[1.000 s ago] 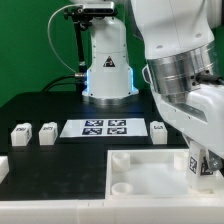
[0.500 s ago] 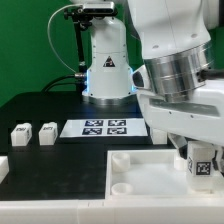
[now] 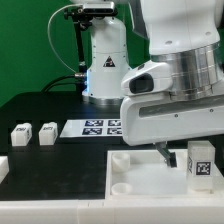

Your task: Assemble one leg

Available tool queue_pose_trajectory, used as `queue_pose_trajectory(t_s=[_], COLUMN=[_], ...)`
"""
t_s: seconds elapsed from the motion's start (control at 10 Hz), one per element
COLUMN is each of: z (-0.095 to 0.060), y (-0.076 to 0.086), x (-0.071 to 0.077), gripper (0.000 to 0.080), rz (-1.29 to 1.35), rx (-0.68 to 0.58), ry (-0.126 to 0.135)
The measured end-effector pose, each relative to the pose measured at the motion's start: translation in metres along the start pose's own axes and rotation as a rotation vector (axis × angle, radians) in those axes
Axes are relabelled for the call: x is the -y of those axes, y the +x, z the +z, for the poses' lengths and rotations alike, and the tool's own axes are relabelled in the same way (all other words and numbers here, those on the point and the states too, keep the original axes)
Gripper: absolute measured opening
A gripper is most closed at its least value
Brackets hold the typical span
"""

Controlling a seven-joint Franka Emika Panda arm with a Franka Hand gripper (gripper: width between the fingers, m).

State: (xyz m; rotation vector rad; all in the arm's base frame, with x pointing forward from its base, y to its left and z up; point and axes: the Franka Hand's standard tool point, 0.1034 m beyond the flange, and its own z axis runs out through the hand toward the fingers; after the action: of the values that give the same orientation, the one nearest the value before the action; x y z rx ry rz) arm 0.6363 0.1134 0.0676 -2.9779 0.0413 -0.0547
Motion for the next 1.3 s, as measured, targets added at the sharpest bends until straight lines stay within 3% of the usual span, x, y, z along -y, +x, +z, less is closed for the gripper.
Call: queue_pose_trajectory(t_s=[0.1,0.2,0.3,0.4,0.5,0.6,0.7,0.9,1.1,1.3], z=[-0.0008,-0.0005,-0.0004,-0.0002,0.0001,0.0004,0.0005,0.0006,0.0019,0.0018], y=[0.0018,0.0013,0.0013,0.0011,0.0006,0.0004,0.0004,0.0022,0.0015,0.0020], x=[-0.0024,-0.0009,-0.0010,0.0006,0.0030,0.0009,0.0015,0.0012,-0.0015,-0.0027], gripper=[0.0649,0.0649,0.0541,0.0541,0.0362,0.0362,0.0295,0.0295,0.0295,0.0295], rz=[-0.129,-0.068,-0.073,0.021,0.141,0.226,0.335,0.681,1.094,1.325], rx=[-0.006,-0.005,-0.005,-0.004,-0.002,-0.001,-0.001,-0.011,-0.021,0.002], ry=[-0.003,0.004,0.003,0.011,0.020,0.019,0.017,0.020,0.074,0.107])
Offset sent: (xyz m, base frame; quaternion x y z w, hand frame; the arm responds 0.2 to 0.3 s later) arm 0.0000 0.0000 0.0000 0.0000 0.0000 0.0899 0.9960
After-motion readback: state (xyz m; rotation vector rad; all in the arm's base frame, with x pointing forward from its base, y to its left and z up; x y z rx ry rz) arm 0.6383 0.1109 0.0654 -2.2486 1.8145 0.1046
